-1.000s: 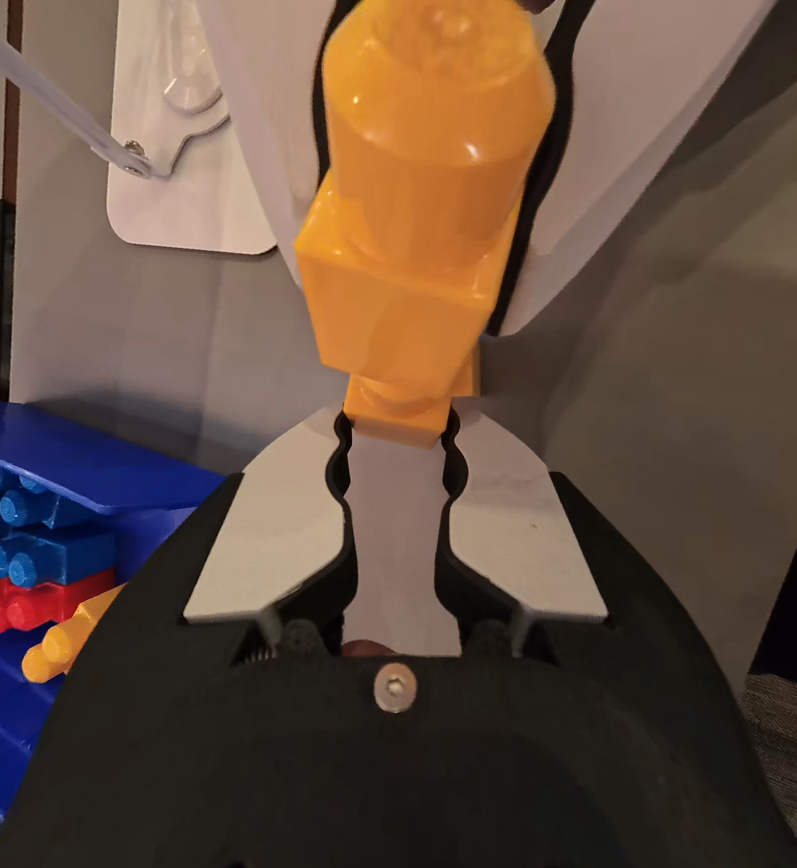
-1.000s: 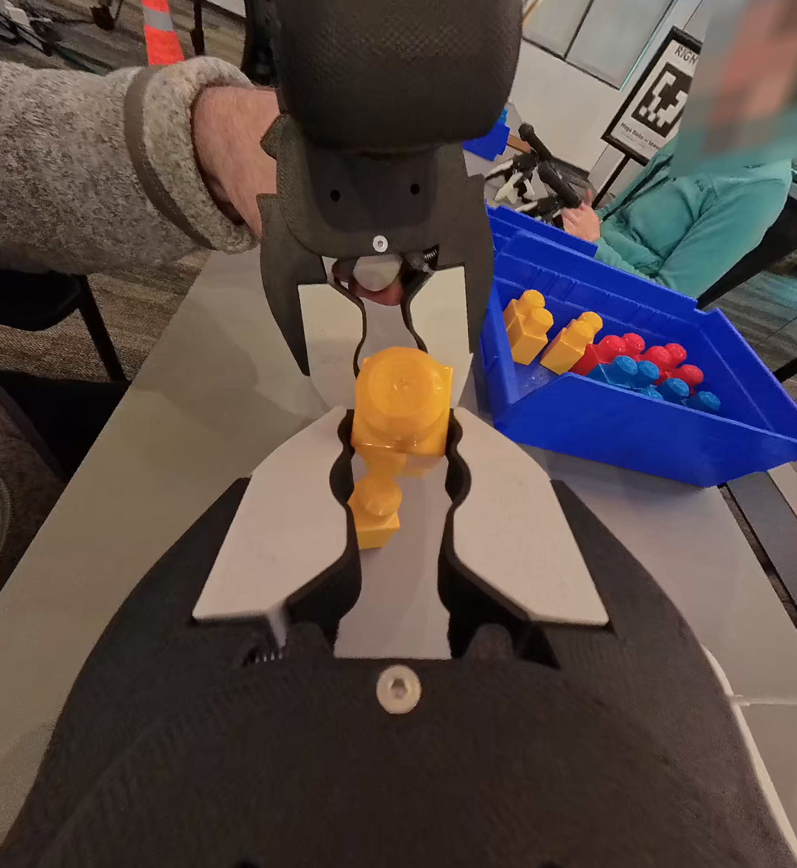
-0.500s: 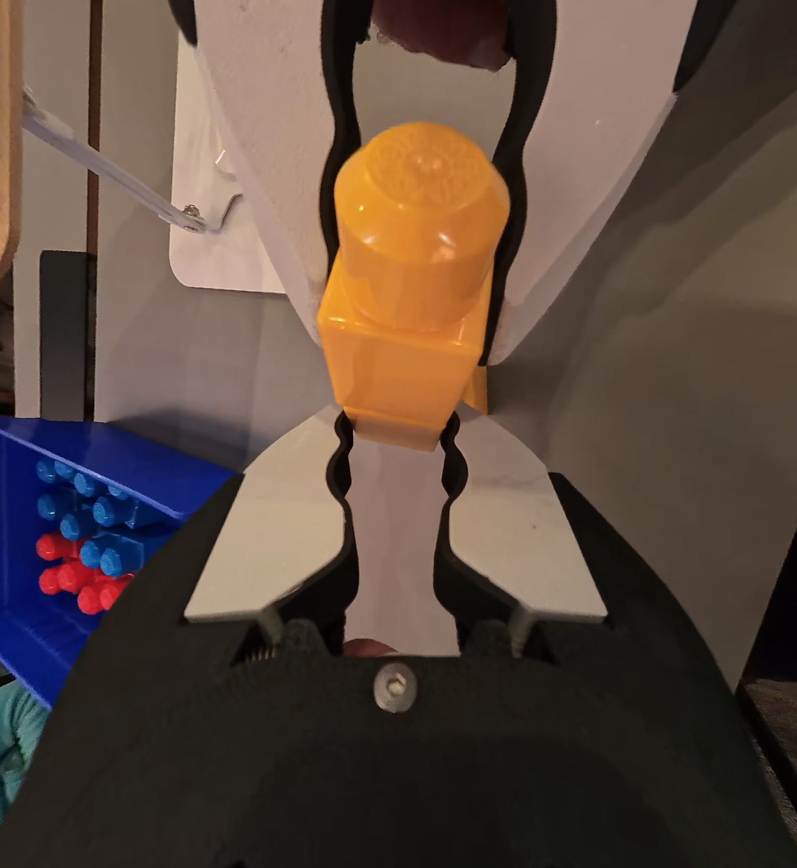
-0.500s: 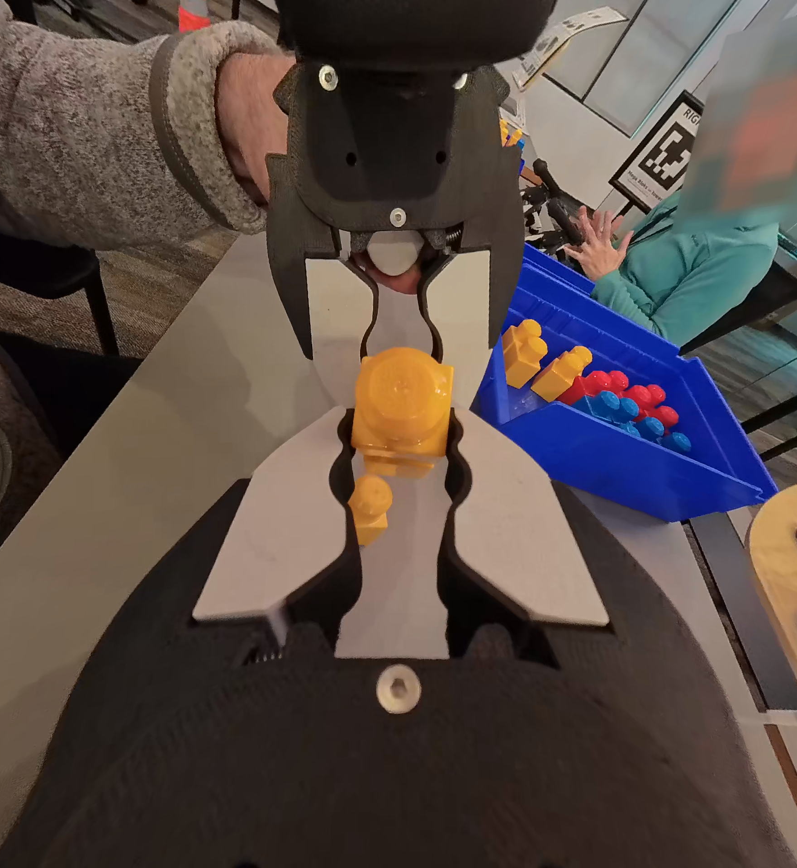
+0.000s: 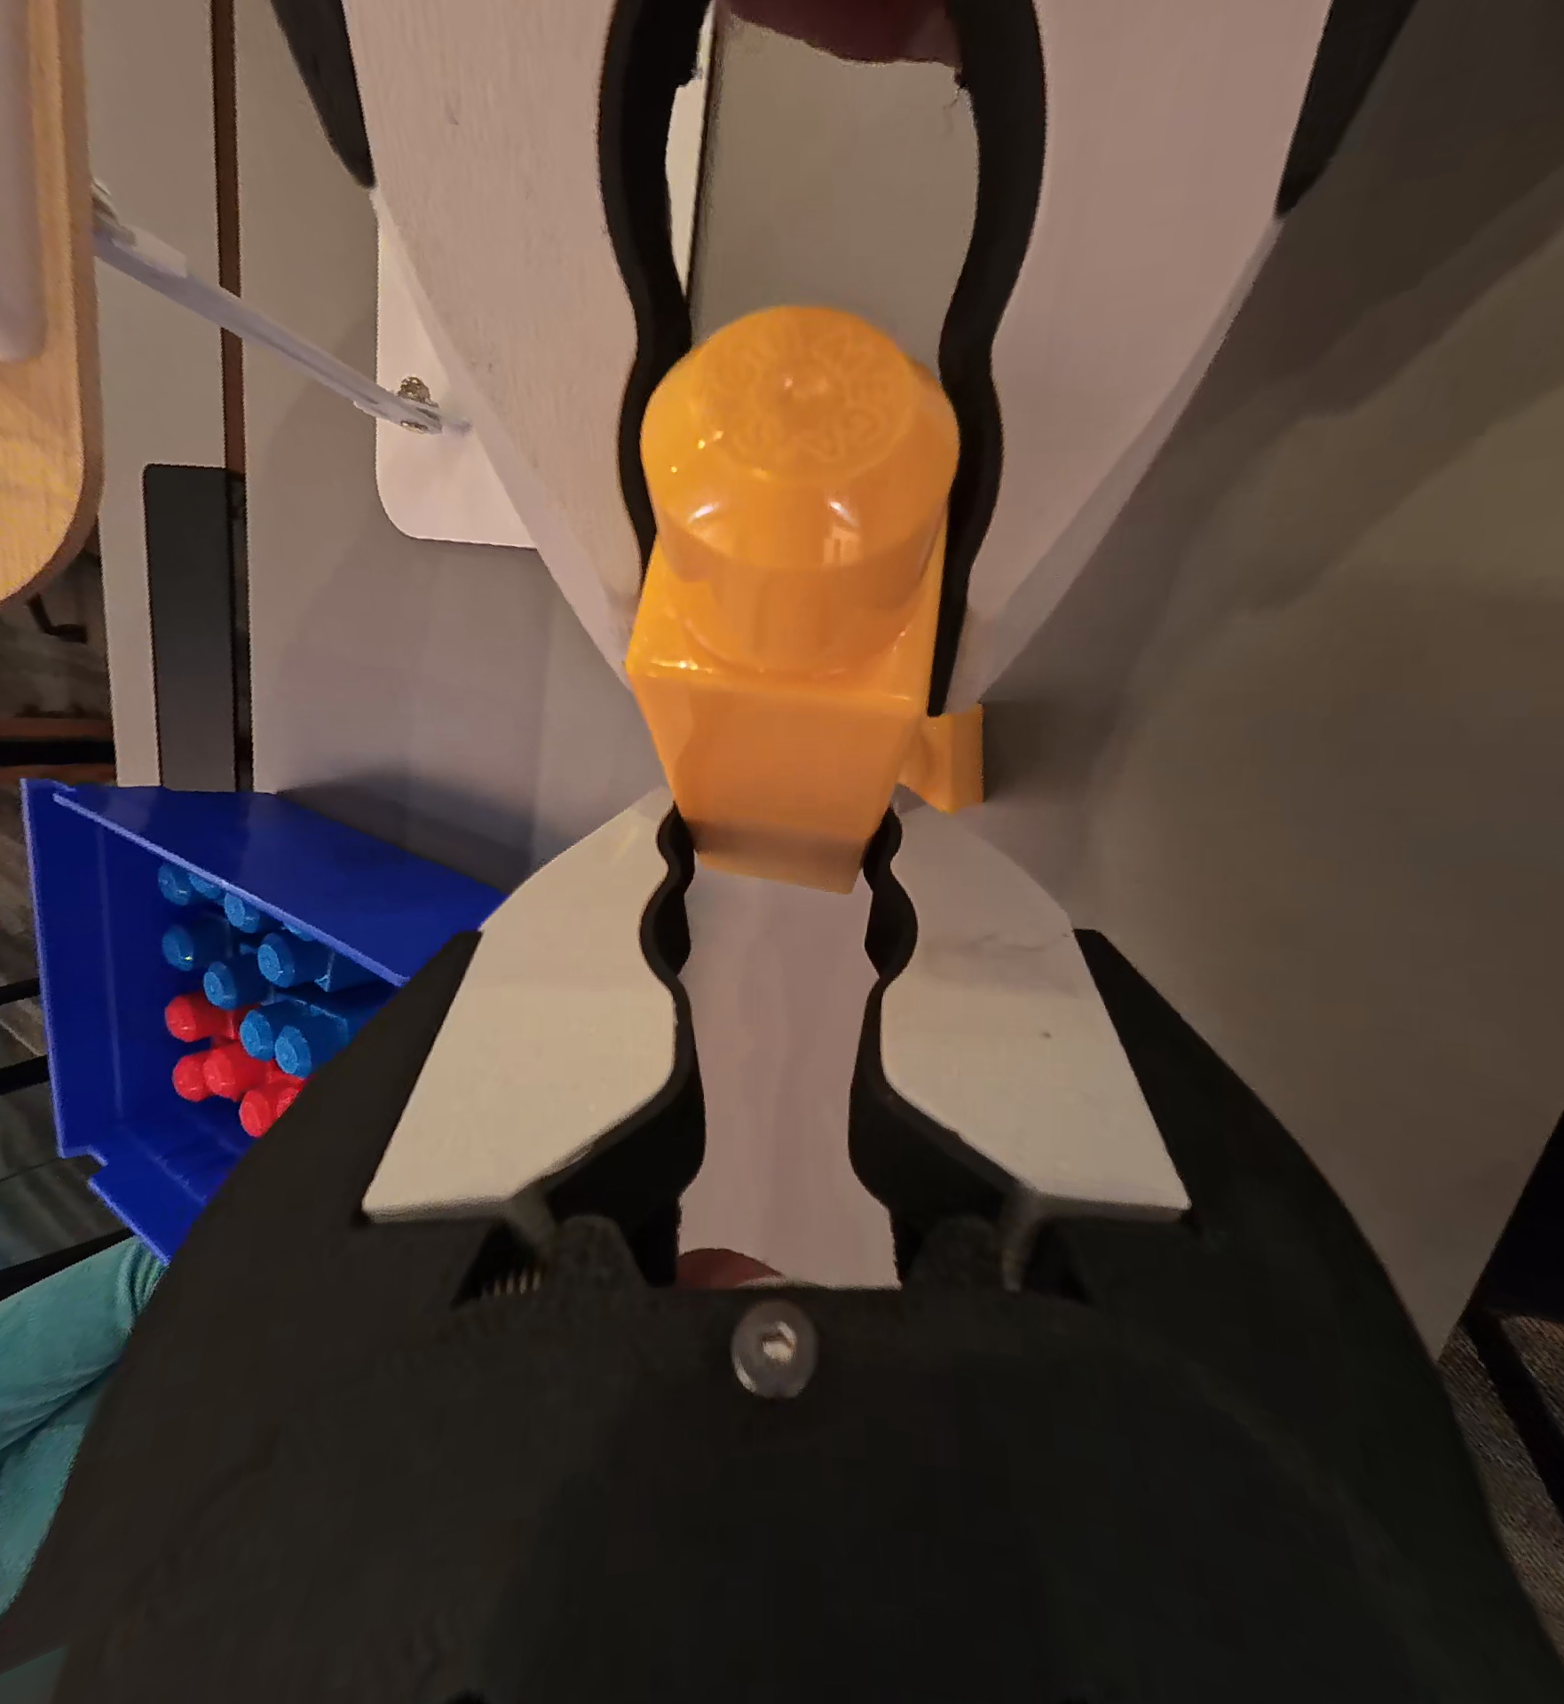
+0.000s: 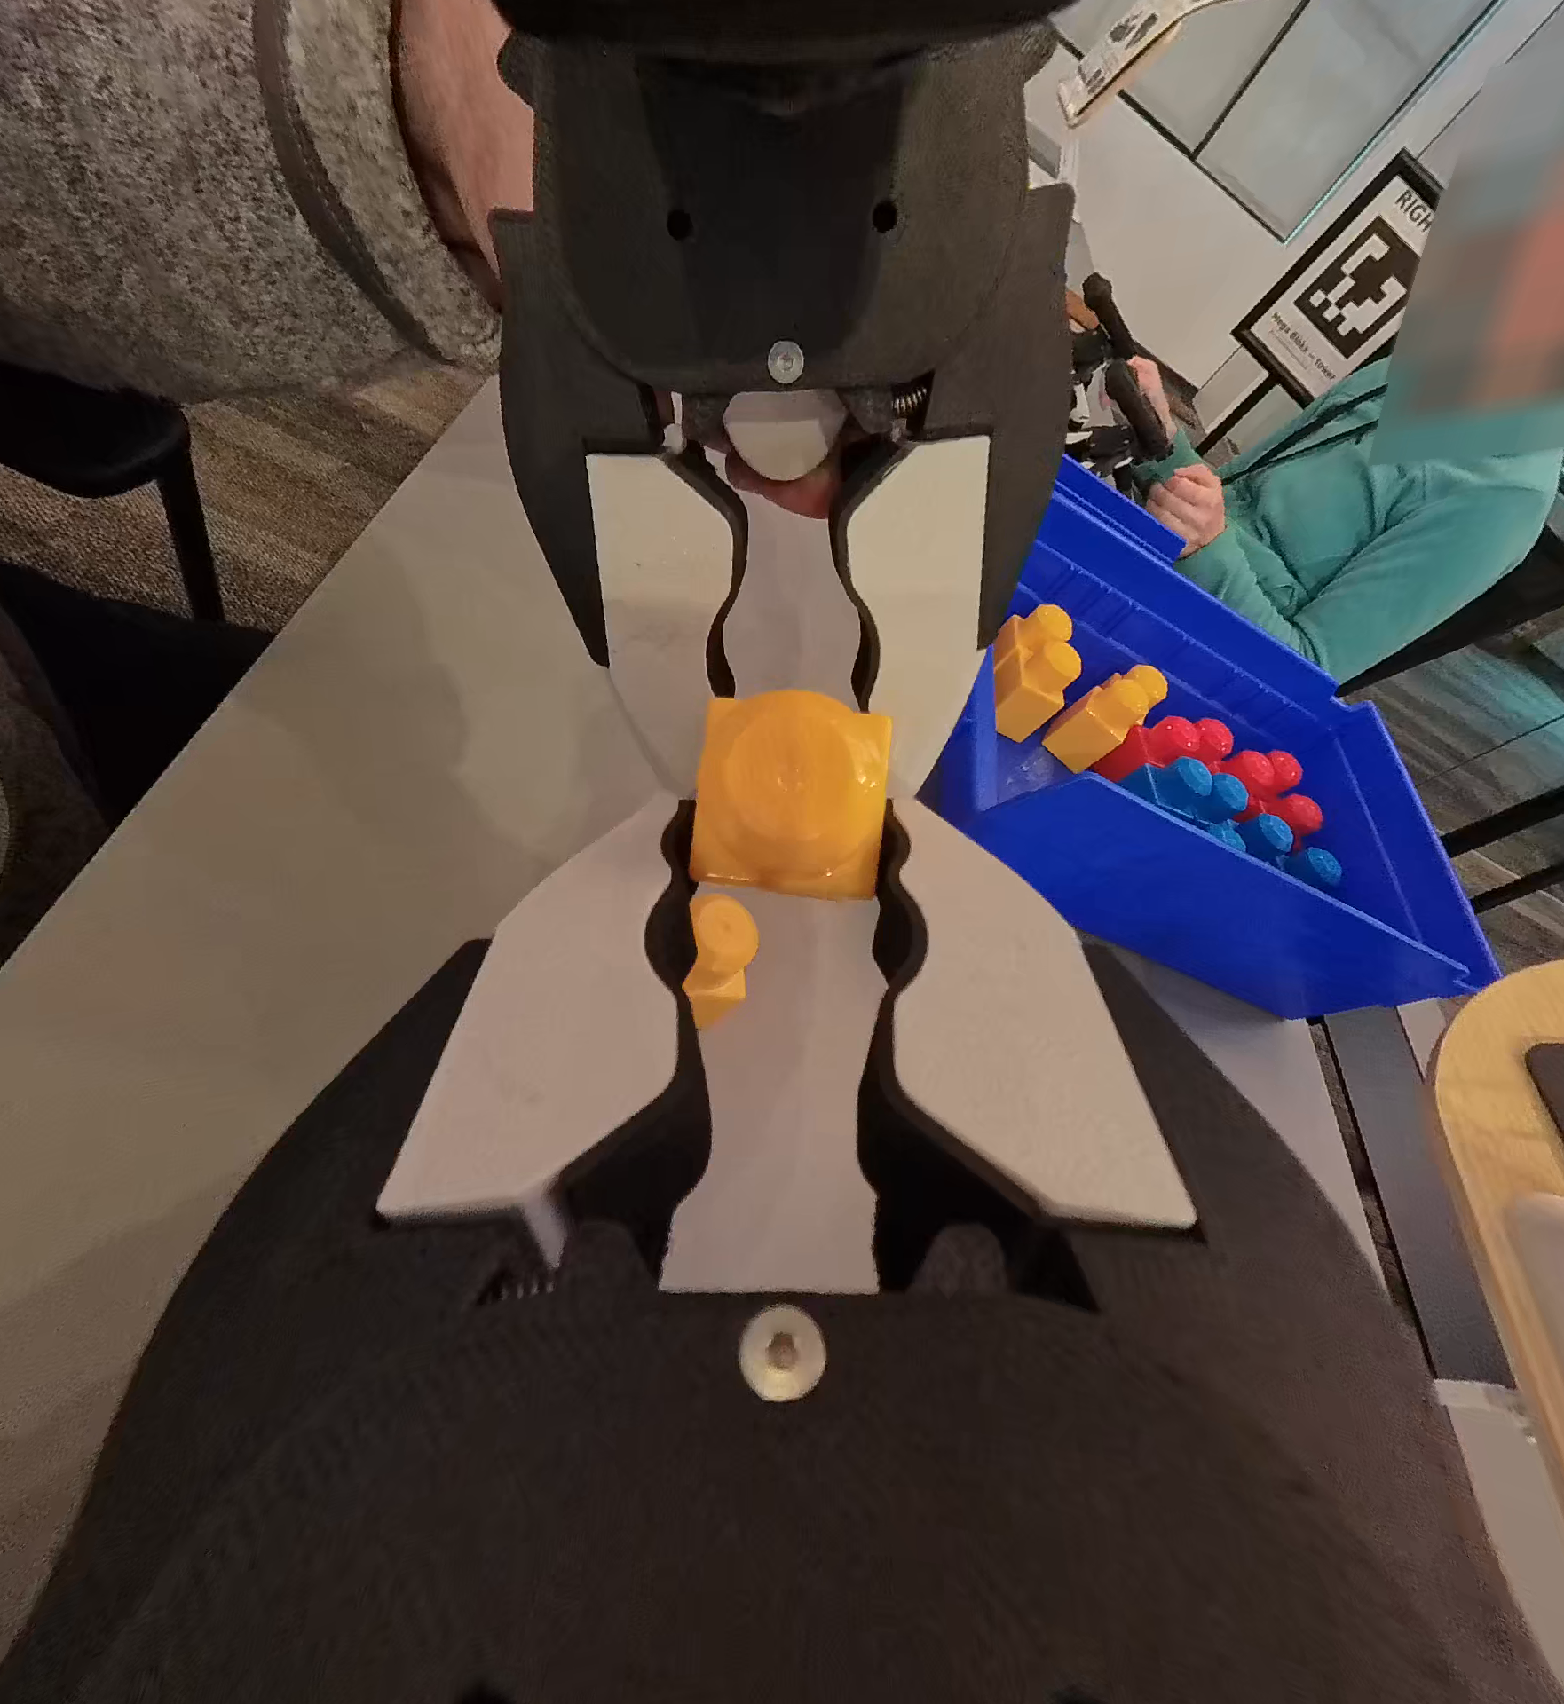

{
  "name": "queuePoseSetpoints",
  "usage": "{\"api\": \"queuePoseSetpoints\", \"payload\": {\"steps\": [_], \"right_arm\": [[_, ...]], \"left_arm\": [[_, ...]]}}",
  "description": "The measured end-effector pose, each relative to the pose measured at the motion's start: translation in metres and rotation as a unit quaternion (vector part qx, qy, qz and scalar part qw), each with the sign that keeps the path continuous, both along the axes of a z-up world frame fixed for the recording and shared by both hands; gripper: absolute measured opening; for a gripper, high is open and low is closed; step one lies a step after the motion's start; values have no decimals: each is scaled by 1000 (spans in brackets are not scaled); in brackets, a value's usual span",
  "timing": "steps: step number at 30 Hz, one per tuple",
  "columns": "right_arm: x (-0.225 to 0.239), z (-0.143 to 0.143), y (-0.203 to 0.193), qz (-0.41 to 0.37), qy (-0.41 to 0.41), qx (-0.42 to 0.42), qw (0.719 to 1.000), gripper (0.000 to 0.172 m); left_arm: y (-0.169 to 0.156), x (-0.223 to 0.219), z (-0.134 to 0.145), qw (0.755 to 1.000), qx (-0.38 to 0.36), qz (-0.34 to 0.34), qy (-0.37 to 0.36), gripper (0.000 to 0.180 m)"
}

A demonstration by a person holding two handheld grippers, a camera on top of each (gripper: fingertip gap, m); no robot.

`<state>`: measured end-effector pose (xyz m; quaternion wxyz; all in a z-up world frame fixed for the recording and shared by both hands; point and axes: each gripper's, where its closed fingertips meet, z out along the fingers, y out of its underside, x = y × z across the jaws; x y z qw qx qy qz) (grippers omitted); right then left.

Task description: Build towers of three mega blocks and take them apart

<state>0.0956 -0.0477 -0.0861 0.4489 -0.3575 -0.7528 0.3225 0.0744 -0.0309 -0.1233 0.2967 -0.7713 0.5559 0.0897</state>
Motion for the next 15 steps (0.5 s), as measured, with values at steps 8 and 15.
{"api": "queuePoseSetpoints", "payload": {"steps": [8, 15], "right_arm": [[-1, -4, 2, -1, -5, -10, 1000, 38], [1, 4, 2, 9, 17, -42, 999, 38]], "left_arm": [[0, -1, -3, 1000, -12, 2, 2, 35], [0, 3, 3, 1000, -10, -8, -29, 36]]}}
